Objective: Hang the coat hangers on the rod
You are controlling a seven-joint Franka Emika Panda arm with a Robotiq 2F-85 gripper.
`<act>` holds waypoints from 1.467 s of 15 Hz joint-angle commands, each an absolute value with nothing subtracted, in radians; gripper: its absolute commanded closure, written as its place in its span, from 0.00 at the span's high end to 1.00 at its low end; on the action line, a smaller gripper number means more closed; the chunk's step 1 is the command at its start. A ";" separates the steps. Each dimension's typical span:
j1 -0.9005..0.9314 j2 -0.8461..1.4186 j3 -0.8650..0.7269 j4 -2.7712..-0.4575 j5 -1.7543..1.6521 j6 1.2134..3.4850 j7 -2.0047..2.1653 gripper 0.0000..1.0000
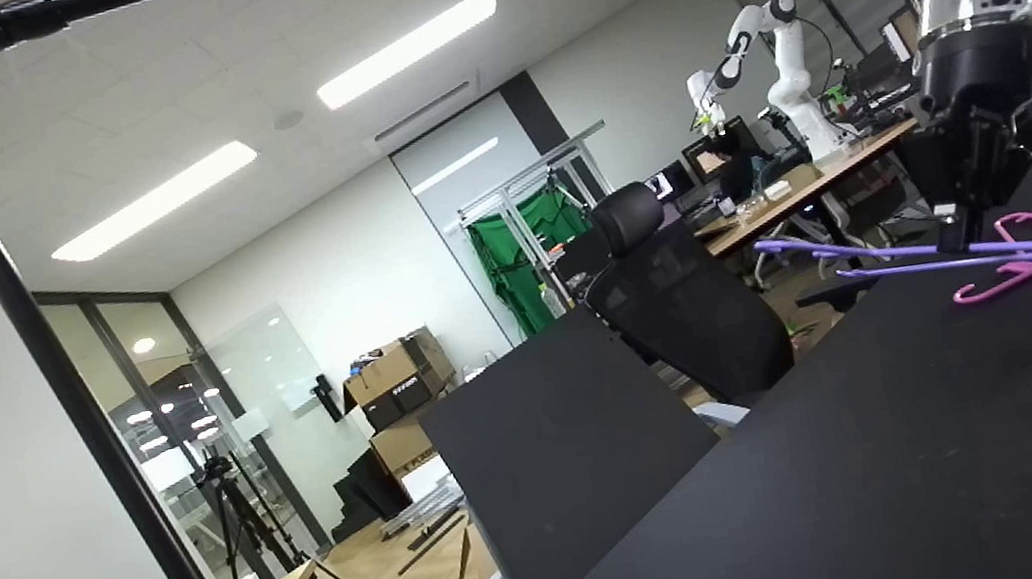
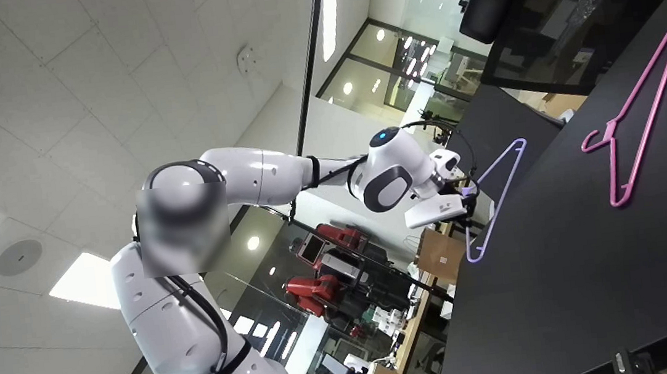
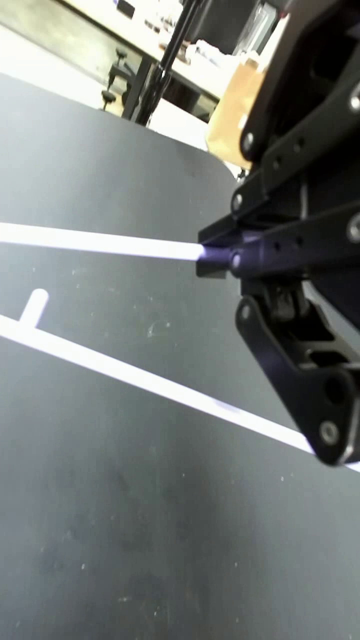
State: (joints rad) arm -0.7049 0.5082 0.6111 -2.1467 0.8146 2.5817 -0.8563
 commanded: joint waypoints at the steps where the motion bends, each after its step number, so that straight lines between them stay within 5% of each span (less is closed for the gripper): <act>1: -0.740 0.478 0.578 -2.085 0.938 2.319 -0.989 0.02; 3: -0.704 0.457 0.492 -2.053 0.973 2.154 -1.043 0.02; 4: -0.792 0.482 0.571 -2.043 0.914 2.126 -1.039 0.02; 5: -0.647 0.442 0.396 -2.017 0.986 2.011 -1.096 0.02; 12: -0.449 0.477 0.090 -1.879 1.062 1.569 -1.205 0.02; 22: -0.348 0.484 -0.029 -1.870 1.040 1.516 -1.196 0.08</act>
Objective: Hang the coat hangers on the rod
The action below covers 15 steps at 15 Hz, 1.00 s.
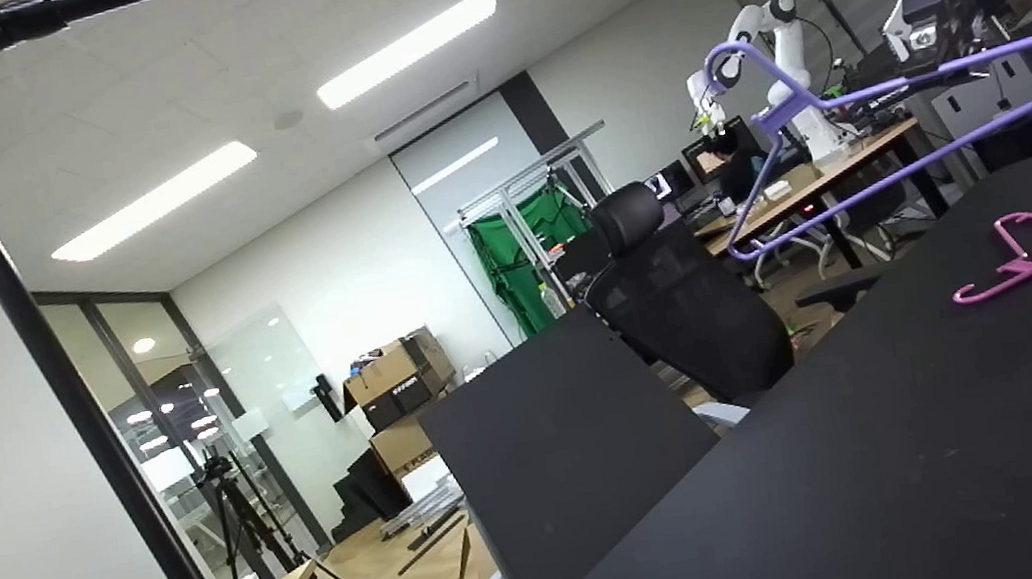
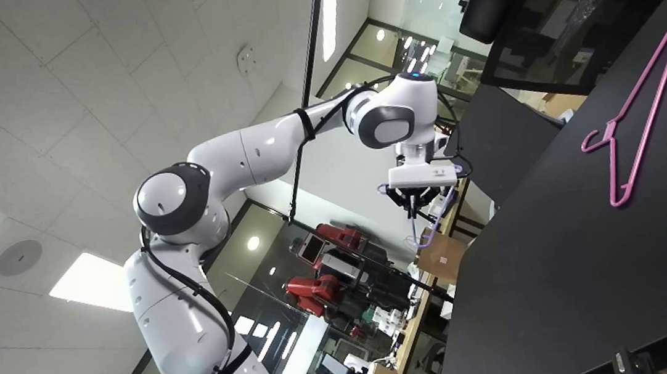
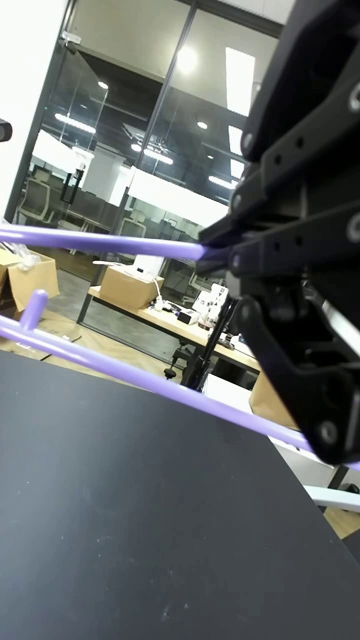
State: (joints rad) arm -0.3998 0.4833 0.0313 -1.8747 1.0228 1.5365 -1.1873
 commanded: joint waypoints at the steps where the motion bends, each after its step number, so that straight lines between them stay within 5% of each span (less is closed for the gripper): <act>1: -0.348 0.485 -0.029 -1.870 1.040 1.516 -1.196 0.08; 15: -0.298 0.450 -0.055 -1.736 1.137 1.338 -1.196 0.02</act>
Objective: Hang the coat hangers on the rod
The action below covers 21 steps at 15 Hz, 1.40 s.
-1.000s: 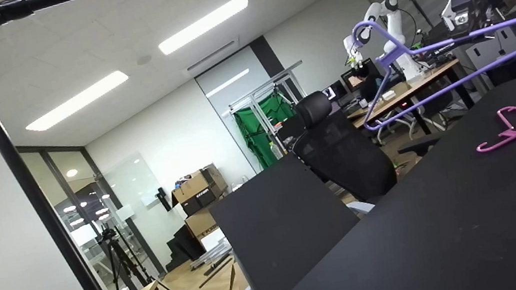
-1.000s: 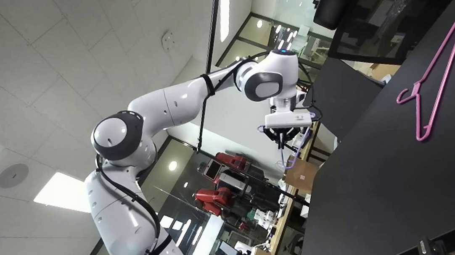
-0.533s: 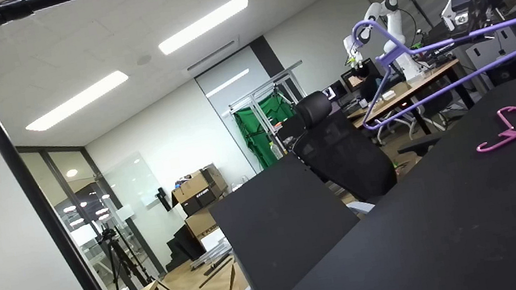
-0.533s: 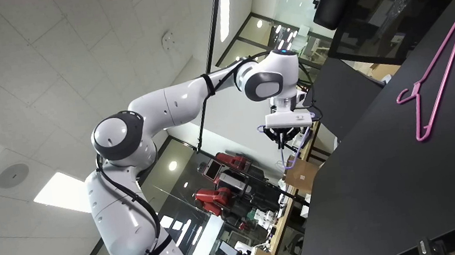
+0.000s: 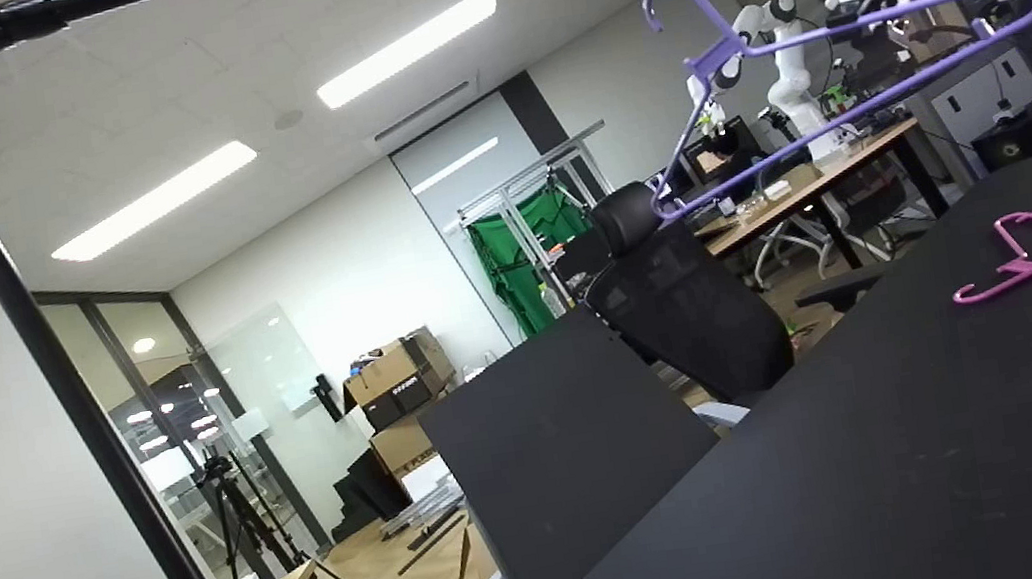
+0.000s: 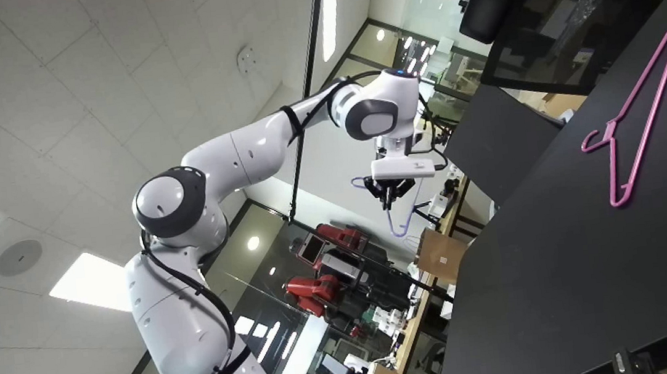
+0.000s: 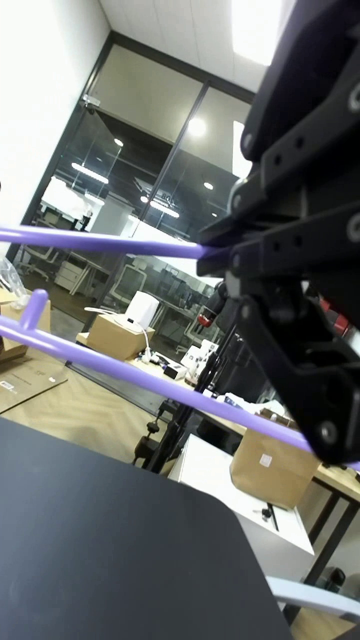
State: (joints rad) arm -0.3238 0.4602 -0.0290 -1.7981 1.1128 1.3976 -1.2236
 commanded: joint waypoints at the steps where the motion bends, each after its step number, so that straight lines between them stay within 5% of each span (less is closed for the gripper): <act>1: -0.294 0.453 -0.057 -1.710 1.150 1.320 -1.189 0.02; 21: -0.337 0.513 -0.109 -1.294 1.383 1.077 -0.979 0.02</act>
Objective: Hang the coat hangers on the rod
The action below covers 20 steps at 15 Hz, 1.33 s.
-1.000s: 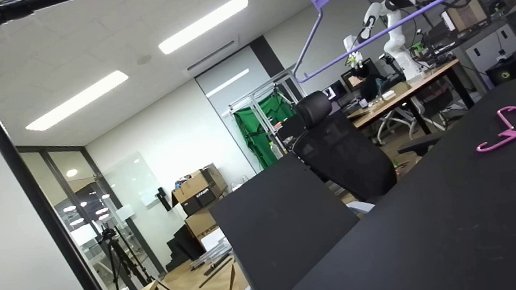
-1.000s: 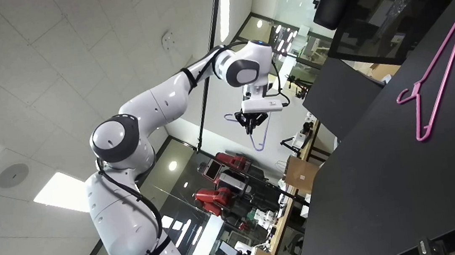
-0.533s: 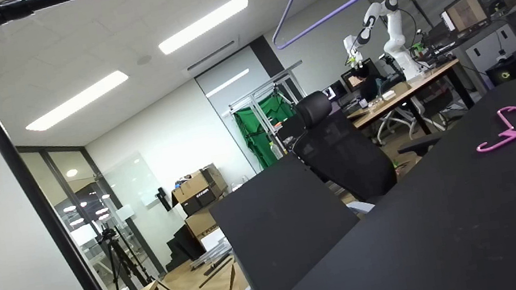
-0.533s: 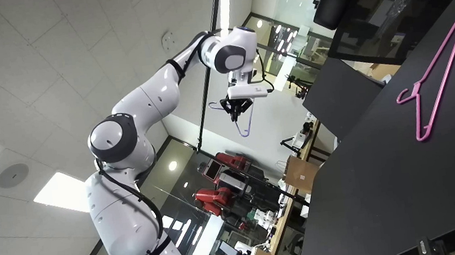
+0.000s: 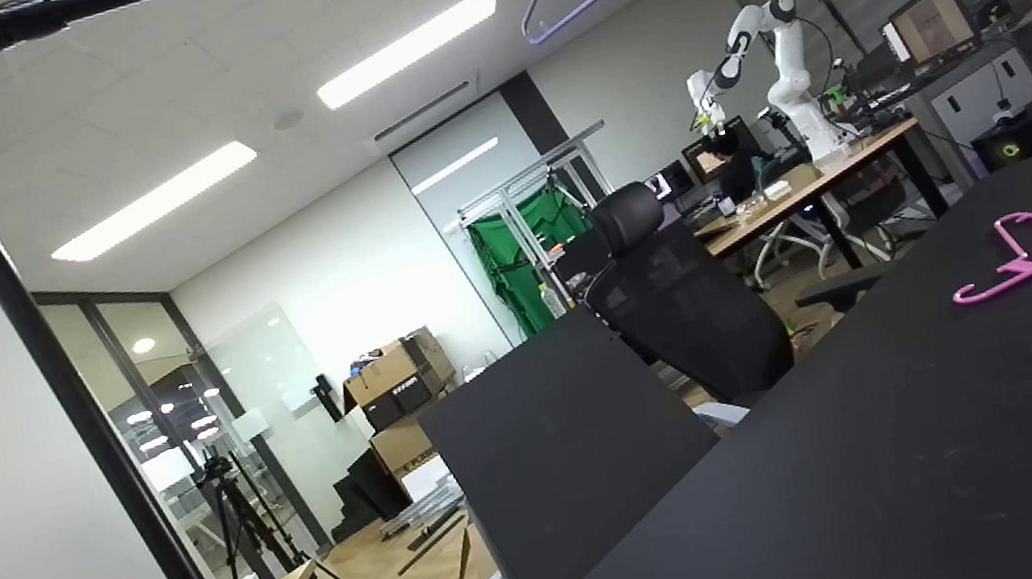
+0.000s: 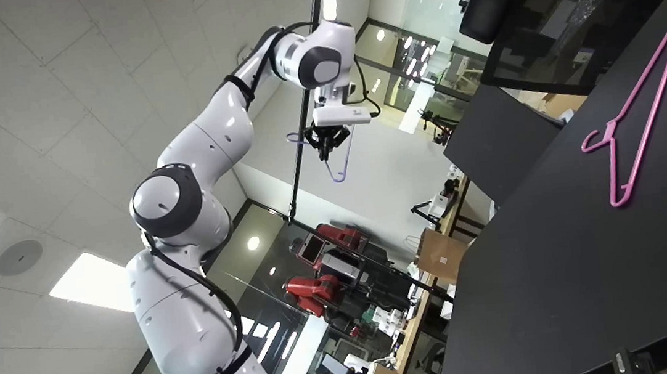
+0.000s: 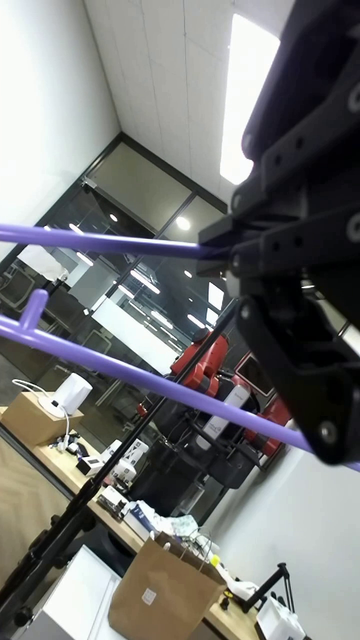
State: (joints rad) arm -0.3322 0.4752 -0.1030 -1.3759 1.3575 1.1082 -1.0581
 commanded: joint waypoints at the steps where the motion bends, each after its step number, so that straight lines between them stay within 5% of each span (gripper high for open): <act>1: -0.338 0.516 -0.109 -1.288 1.387 1.077 -0.966 0.02; 20: -0.334 0.512 -0.111 -1.309 1.384 1.100 -0.976 0.08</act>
